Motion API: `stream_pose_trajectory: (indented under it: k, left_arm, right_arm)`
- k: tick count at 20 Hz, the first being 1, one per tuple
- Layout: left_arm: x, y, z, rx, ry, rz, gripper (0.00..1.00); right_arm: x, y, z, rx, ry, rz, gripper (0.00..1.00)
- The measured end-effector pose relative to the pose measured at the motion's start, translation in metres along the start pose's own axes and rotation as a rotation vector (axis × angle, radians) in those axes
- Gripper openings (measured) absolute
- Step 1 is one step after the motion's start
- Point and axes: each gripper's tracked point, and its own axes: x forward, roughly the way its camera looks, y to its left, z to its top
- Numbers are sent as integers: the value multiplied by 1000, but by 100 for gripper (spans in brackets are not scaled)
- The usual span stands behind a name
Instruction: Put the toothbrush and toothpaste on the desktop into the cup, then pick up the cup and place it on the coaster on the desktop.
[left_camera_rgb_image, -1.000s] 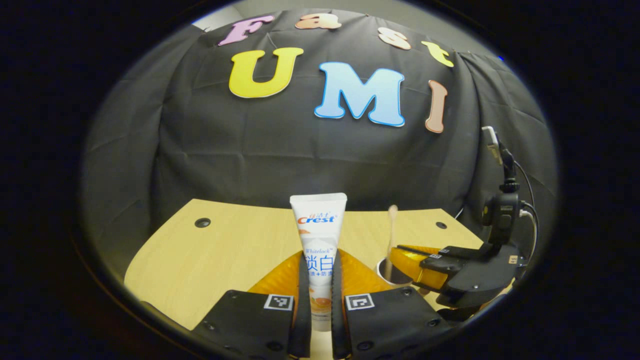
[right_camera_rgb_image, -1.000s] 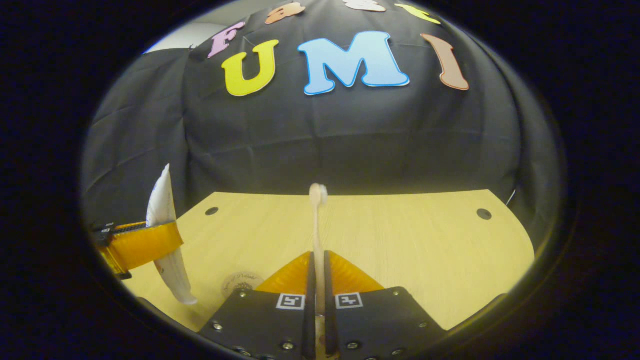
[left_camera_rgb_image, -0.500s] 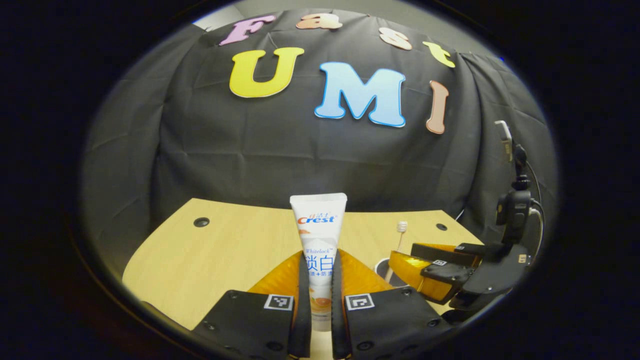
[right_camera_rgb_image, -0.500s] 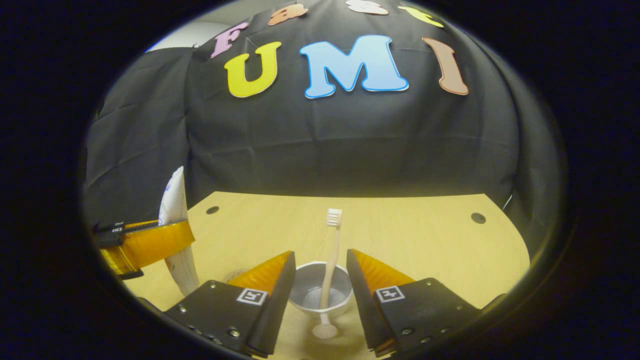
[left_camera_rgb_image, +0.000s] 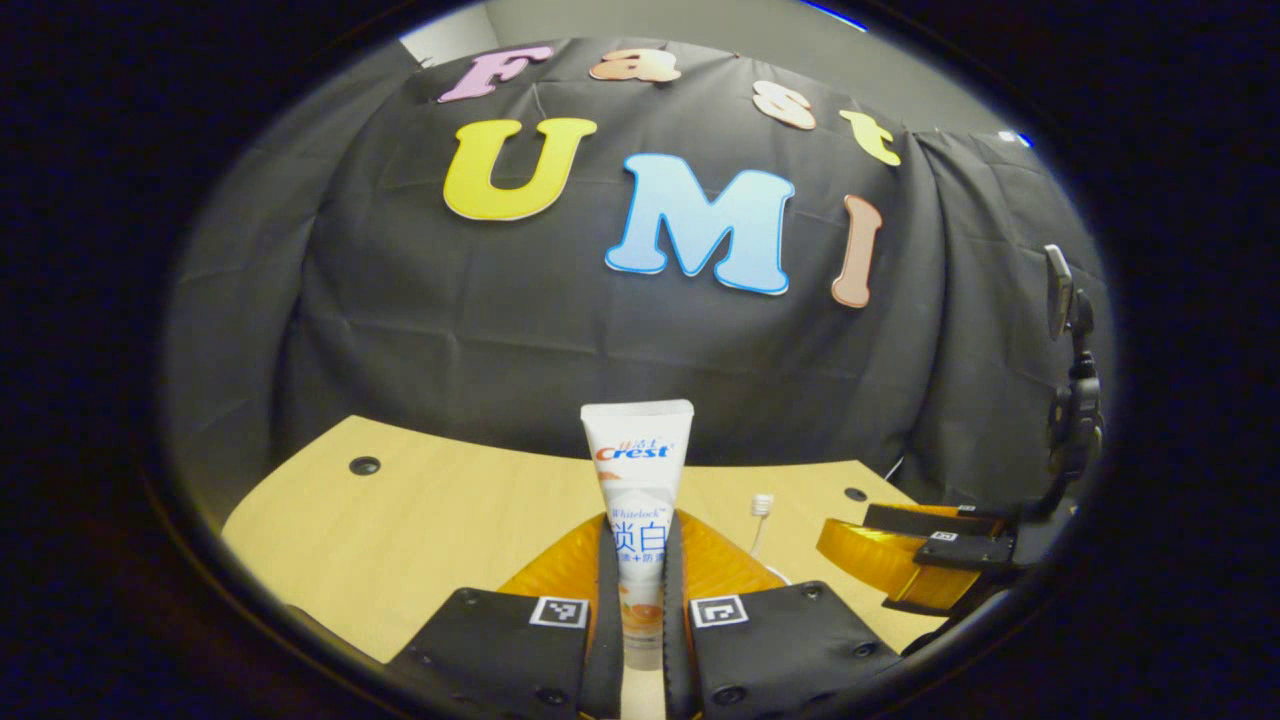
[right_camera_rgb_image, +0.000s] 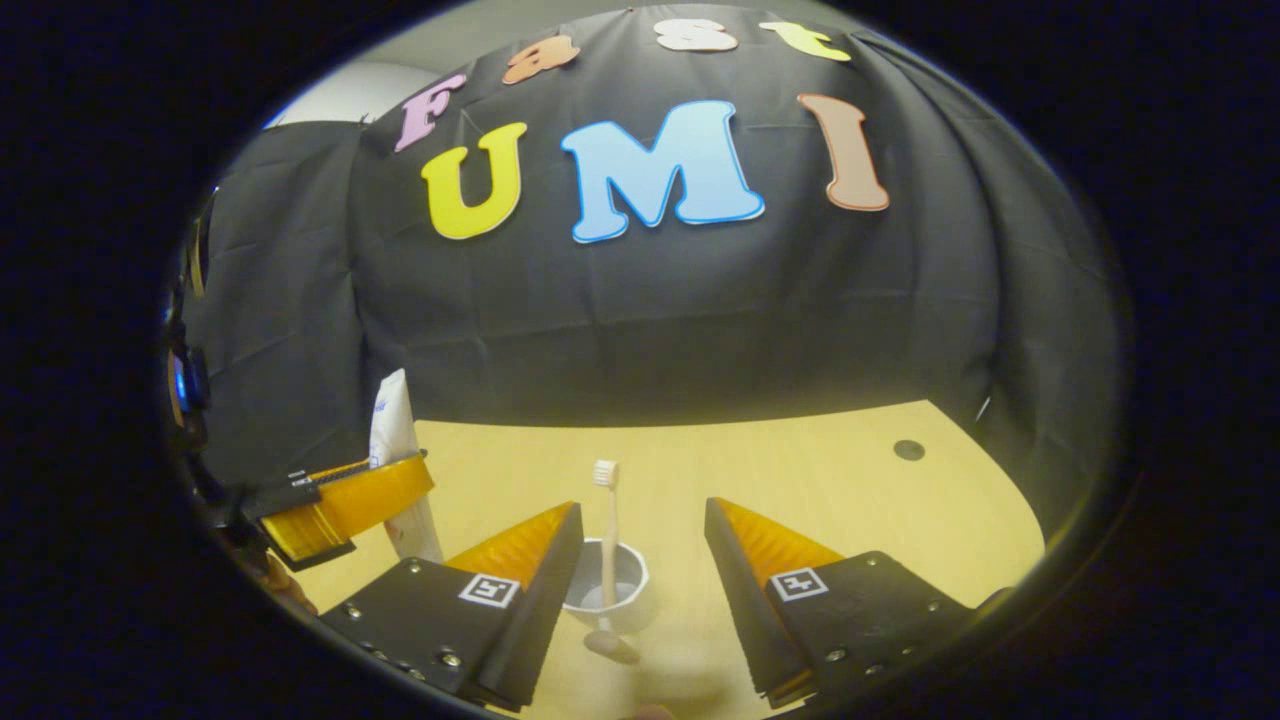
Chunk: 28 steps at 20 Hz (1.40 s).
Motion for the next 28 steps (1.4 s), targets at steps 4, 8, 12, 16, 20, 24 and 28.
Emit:
stream_pose_trajectory:
  k: [4, 8, 12, 16, 20, 24, 28]
  left_arm:
    - [18, -23, 8, -6, -44, -49, 23]
    - [39, -46, 10, -24, -83, -103, 23]
    - [55, -61, 1, -22, -75, -128, 23]
    - [62, -70, -7, -24, -61, -142, 23]
    - [70, -76, -24, -8, -31, -149, 23]
    - [70, -80, -43, 1, -7, -150, 23]
    - [71, -80, -57, 0, 26, -150, 33]
  right_arm:
    - [-19, -26, 5, 8, -3, -47, 76]
    - [-32, -49, -2, 8, 13, -90, 76]
    - [-46, -63, -14, 27, 37, -117, 76]
    - [-50, -69, -20, 42, 55, -128, 76]
    - [-53, -70, -24, 46, 63, -128, 76]
    - [-56, -68, -29, 37, 79, -120, 76]
    - [-58, -63, -31, 30, 89, -108, 76]
